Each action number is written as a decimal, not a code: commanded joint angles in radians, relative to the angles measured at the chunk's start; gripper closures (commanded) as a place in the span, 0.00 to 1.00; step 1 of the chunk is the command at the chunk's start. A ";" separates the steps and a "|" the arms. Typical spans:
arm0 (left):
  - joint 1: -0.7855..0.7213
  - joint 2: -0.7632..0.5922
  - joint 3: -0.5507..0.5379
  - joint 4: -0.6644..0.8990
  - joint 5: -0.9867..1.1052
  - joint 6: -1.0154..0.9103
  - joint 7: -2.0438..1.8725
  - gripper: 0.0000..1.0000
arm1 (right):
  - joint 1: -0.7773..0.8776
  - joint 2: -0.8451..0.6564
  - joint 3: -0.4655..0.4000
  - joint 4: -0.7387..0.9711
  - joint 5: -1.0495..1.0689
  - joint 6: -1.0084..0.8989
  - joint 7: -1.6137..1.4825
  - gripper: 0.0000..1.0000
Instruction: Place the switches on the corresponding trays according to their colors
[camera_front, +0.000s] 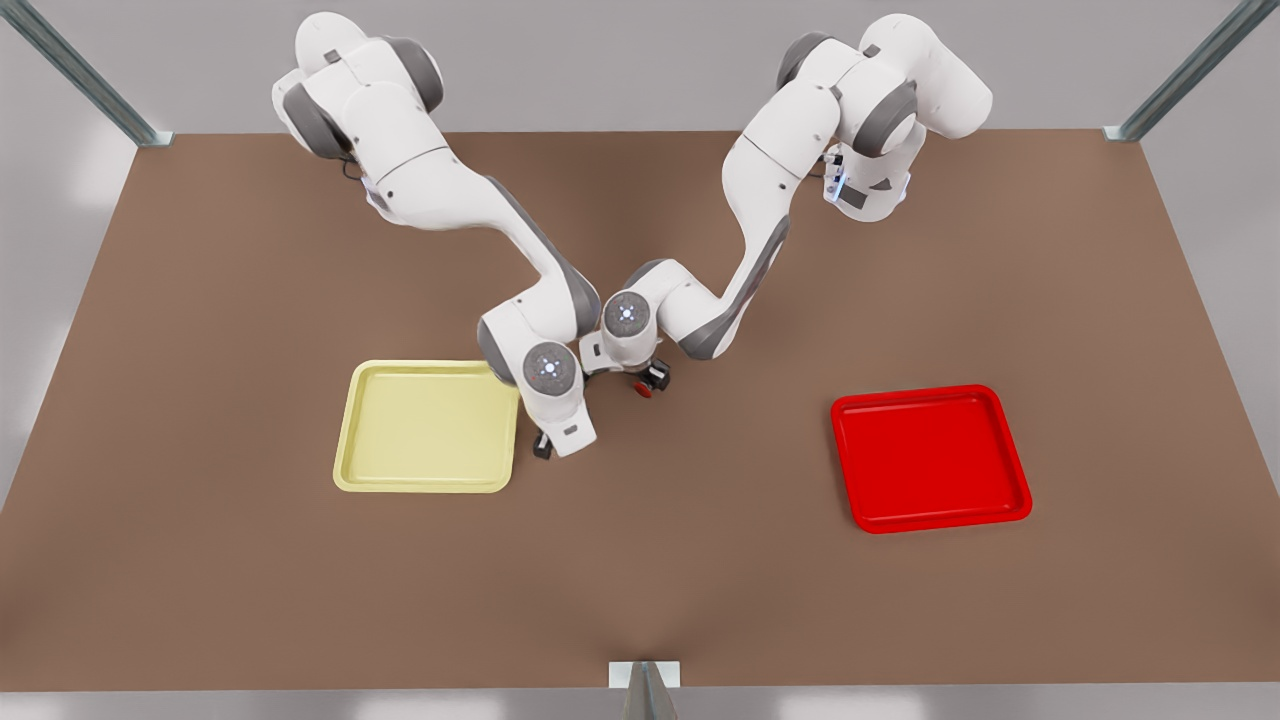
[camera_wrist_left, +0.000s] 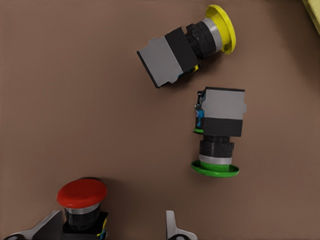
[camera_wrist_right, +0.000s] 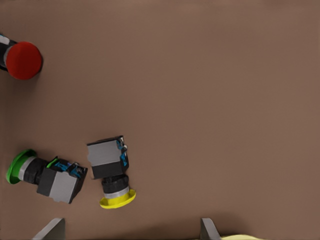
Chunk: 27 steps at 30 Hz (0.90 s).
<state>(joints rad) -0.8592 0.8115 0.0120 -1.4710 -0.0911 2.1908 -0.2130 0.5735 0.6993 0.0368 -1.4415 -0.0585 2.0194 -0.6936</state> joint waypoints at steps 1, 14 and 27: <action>-0.001 -0.002 0.000 -0.005 0.016 0.043 -0.132 0.00 | 0.002 0.003 0.009 0.000 0.000 0.070 -0.547 0.00; 0.005 -0.092 0.045 -0.101 0.034 -0.068 -0.016 0.00 | -0.155 -0.035 0.000 -0.002 0.002 -0.091 -0.669 0.00; 0.003 -0.087 0.036 -0.146 -0.002 0.010 0.020 0.00 | -0.119 -0.018 0.002 -0.033 0.088 -0.016 -0.666 0.00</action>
<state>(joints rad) -0.8560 0.7253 0.0485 -1.6170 -0.0830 2.1810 -0.2219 0.4505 0.6828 0.0382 -1.4673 0.0012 1.9765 -1.1941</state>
